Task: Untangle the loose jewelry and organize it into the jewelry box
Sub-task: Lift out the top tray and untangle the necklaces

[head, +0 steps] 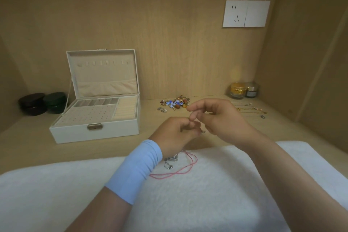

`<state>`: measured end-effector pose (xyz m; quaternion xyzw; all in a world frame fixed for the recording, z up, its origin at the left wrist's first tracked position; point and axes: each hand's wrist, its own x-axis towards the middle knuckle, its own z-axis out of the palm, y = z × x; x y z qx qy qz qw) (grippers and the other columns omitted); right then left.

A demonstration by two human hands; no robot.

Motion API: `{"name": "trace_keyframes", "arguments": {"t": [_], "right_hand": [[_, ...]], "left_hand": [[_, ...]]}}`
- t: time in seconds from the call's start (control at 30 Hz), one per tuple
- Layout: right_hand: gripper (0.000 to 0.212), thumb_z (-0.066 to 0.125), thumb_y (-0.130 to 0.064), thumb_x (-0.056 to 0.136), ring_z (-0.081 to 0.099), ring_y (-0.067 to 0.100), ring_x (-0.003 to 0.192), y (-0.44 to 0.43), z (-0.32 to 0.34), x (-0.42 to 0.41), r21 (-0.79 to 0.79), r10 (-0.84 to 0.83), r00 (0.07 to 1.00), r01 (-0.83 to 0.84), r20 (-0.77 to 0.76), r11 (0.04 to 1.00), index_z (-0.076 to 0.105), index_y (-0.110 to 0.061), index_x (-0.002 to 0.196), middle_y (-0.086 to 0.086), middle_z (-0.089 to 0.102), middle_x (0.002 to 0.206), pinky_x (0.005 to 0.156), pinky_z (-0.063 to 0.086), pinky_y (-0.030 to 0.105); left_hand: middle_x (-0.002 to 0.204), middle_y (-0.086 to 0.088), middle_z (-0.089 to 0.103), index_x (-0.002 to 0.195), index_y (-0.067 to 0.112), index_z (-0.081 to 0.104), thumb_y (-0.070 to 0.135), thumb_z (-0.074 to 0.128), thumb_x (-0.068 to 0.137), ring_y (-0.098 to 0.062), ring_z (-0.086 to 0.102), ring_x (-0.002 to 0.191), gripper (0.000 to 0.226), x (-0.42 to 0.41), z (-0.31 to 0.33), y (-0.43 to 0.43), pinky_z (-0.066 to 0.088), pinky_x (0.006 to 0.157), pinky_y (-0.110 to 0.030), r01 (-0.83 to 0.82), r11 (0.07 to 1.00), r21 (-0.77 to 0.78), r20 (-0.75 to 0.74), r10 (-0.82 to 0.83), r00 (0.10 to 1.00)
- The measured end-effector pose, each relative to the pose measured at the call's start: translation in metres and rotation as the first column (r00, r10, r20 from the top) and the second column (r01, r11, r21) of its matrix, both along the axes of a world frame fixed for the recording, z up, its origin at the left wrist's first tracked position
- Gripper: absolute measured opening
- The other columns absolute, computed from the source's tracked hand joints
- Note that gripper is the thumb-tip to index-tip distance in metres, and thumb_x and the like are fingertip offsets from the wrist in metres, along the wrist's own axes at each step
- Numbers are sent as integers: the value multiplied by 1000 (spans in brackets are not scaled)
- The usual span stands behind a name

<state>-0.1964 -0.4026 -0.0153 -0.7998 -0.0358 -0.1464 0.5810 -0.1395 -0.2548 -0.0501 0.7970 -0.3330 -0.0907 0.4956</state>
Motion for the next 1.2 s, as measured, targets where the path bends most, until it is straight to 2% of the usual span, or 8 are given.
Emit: {"name": "trace_keyframes", "arguments": {"t": [0.1, 0.27, 0.5, 0.7, 0.8, 0.93, 1.07, 1.2], "right_hand": [[28, 44, 12, 97, 38, 8, 36, -2, 1, -6, 134, 98, 989, -83, -111, 987, 67, 0, 109, 10, 66, 84, 35, 26, 17], [30, 48, 9, 94, 29, 16, 43, -19, -4, -18, 50, 193, 945, -187, -264, 981, 71, -6, 105, 6, 68, 81, 41, 19, 19], [36, 42, 8, 94, 29, 13, 40, -21, -6, -21, -59, 82, 935, -109, -345, 992, 74, -9, 93, 3, 60, 74, 41, 19, 20], [37, 42, 3, 88, 36, 13, 40, -21, -5, -17, -307, -51, 927, -70, -371, 949, 76, -8, 78, 6, 60, 70, 41, 27, 19], [37, 48, -5, 84, 53, 7, 51, -22, -7, -16, -516, -122, 913, -105, -388, 850, 75, -20, 65, -3, 69, 67, 51, 43, 19], [34, 50, -14, 76, 64, 14, 81, -19, -12, -7, -737, -236, 933, -43, -271, 675, 70, -35, 57, -9, 73, 79, 74, 56, 30], [31, 62, -14, 82, 49, 12, 106, -3, -20, -2, -798, -104, 988, -33, -118, 602, 71, -40, 70, -12, 69, 104, 92, 45, 29], [33, 70, -11, 80, 48, 3, 103, 5, -24, -1, -767, 155, 978, -204, -137, 608, 75, -41, 90, -19, 62, 113, 93, 38, 17]], "left_hand": [[67, 13, 68, 76, 21, 73, 22, 70, 83, -2, 55, 62, 8, 4, 0, -3, 46, 69, -24, -84, 993, -84, 84, 91, 992], [53, 18, 60, 79, 32, 75, 25, 68, 88, -4, 54, 50, 14, -2, 4, 7, 44, 56, -19, -28, 997, 71, 132, 19, 991], [102, 16, 67, 130, 34, 60, 6, 57, 92, -11, 61, 61, 48, 1, -1, 26, 52, 66, -20, -73, 984, 165, 135, 50, 990], [101, 18, 65, 87, 42, 73, 9, 60, 89, -6, 61, 90, 35, 1, -2, 44, 47, 87, -23, -81, 959, 270, 273, 4, 962], [95, 13, 63, 70, 37, 65, 8, 63, 85, -4, 59, 79, 33, -1, -3, 56, 46, 81, -24, -142, 952, 271, 312, 52, 949], [89, 15, 60, 78, 37, 64, 49, 69, 67, -3, 55, 81, 16, -11, -6, 70, 46, 80, -24, -110, 945, 308, 352, -6, 936], [98, 27, 54, 84, 45, 70, 77, 59, 53, 6, 42, 103, 46, -15, -12, 80, 28, 94, -18, -112, 863, 492, 466, -153, 872], [96, 28, 56, 79, 42, 74, 50, 74, 72, 6, 42, 101, 11, -10, -16, 86, 30, 95, -24, -126, 886, 447, 506, -135, 852]]}}
